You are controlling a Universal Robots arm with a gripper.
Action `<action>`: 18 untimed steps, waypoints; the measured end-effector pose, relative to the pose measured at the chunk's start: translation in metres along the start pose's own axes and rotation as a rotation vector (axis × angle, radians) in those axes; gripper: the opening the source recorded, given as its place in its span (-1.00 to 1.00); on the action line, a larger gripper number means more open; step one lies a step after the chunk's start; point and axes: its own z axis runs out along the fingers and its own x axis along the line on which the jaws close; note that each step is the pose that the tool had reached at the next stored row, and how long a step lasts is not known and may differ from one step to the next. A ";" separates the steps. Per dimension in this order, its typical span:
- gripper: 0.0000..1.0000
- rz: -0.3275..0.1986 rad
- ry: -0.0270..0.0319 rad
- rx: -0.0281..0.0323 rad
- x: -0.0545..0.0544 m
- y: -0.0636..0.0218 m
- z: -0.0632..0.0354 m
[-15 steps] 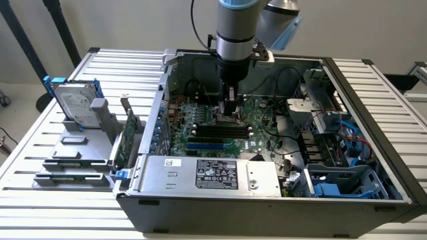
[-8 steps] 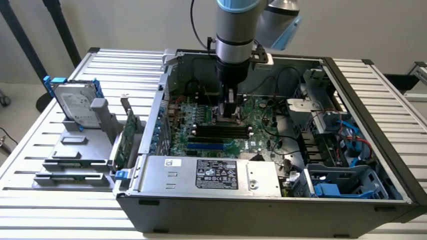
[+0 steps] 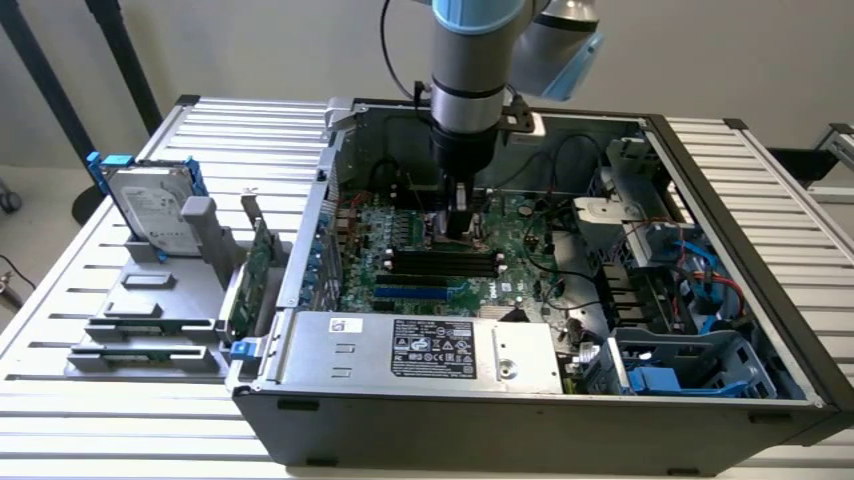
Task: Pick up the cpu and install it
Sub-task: 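Place the cpu into insertion slot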
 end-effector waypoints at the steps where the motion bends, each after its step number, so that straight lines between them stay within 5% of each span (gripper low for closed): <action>1: 0.08 0.000 0.0000 0.0004 0.000 0.0000 0.0004; 18: 0.08 0.015 -0.0006 0.0101 0.006 0.0000 0.0046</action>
